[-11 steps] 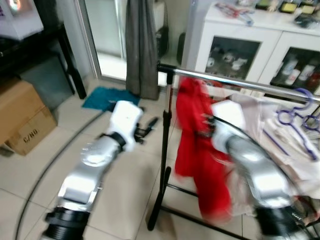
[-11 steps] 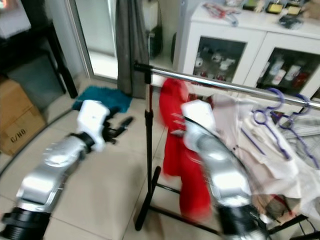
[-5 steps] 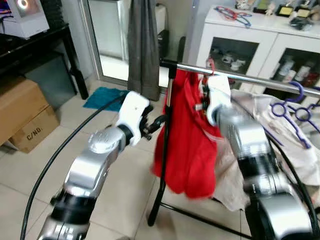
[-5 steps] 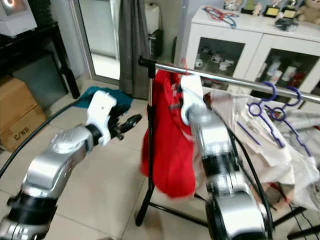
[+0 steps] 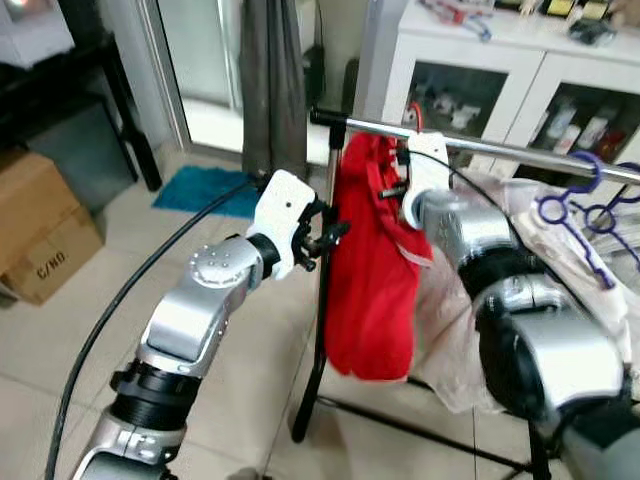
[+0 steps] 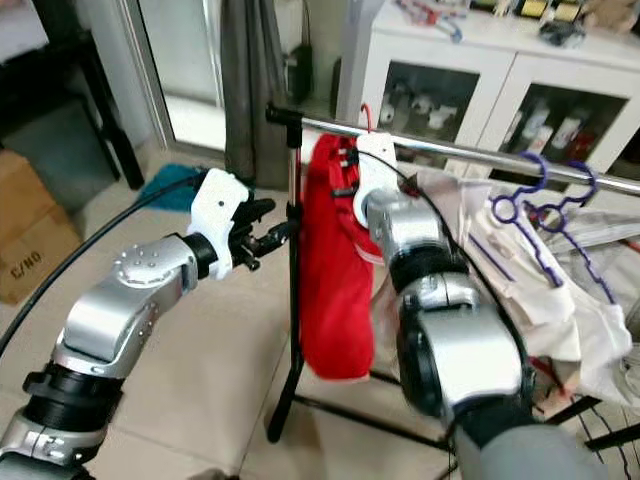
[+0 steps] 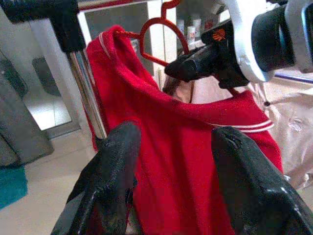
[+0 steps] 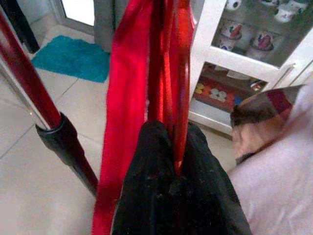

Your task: Hang hanger

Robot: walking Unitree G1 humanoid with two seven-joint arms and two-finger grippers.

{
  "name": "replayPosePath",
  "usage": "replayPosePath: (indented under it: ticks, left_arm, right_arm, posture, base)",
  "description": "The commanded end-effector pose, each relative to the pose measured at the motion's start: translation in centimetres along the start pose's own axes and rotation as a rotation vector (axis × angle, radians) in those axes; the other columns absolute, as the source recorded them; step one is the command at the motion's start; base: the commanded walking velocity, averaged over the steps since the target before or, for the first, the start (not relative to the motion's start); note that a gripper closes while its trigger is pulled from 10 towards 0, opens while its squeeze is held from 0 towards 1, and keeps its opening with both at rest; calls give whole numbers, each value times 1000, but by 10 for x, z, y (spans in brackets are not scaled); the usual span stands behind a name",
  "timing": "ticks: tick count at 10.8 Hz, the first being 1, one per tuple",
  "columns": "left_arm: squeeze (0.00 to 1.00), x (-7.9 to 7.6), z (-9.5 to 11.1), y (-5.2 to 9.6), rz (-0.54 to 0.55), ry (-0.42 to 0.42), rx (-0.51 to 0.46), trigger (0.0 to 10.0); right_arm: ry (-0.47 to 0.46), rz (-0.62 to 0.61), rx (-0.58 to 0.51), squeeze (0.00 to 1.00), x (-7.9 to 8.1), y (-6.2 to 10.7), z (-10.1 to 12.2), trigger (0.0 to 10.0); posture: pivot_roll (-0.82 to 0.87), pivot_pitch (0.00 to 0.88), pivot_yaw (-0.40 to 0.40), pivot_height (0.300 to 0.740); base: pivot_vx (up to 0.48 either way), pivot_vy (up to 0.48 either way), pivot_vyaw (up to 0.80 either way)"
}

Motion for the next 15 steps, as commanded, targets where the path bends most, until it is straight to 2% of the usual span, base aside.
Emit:
replayPosePath:
  ticks: [1, 6, 8, 9, 10, 12, 13, 15]
  left_arm:
    - [0, -2, 4, 0, -13, -21, -13, 10000]
    - [0, -3, -5, 13, -26, -15, 18, 10000]
    - [0, -4, -4, 15, -19, -17, 18, 10000]
    - [0, -2, -4, 14, -8, -22, 17, 10000]
    - [0, -1, -3, 14, -5, -26, 12, 10000]
    - [0, 2, 4, 11, 22, -9, -26, 10000]
    - [0, 5, 3, 11, 59, 44, -49, 10000]
    - [0, 4, -9, 16, 136, 99, -45, 10000]
  right_arm:
    - [-23, -6, -40, 0, -3, 1, 11, 10000]
    - [1, 19, 60, 0, 3, -4, -10, 10000]
    - [-4, 43, 45, 0, 7, -4, -10, 10000]
    - [-40, 70, 14, 0, 10, -4, -6, 10000]
    - [-65, 98, -21, 1000, 13, -3, 1, 10000]
    - [-107, 149, -92, 1000, 7, 0, 18, 10000]
    - [-59, 184, -92, 1000, -2, 3, 19, 10000]
    - [-74, 279, -124, 1000, -11, 21, 15, 10000]
  posture:
    - [-33, 53, -47, 740]
    - [-35, 130, -92, 740]
    - [-34, 142, -104, 740]
    - [-33, 142, -103, 740]
    - [-28, 134, -92, 740]
    - [-23, 117, -70, 740]
    - [-32, 91, -36, 740]
    - [-43, 61, 0, 740]
  base:
    - [0, 0, 0]
    - [0, 0, 0]
    - [0, 0, 0]
    - [0, 0, 0]
    - [0, 0, 0]
    - [0, 0, 0]
    - [0, 0, 0]
    - [0, 0, 0]
Point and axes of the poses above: a point about 5 cm out from each wrist's last joint towards the gripper, its own y axis pointing back from the gripper into the wrist, its own z axis along the axis of the wrist's last joint, x = y × z, the point moved 2 cm from there along -y, pointing out of the wrist towards the gripper, and after that the axes turned 4 degrees about -y, right-handed, at the moved point
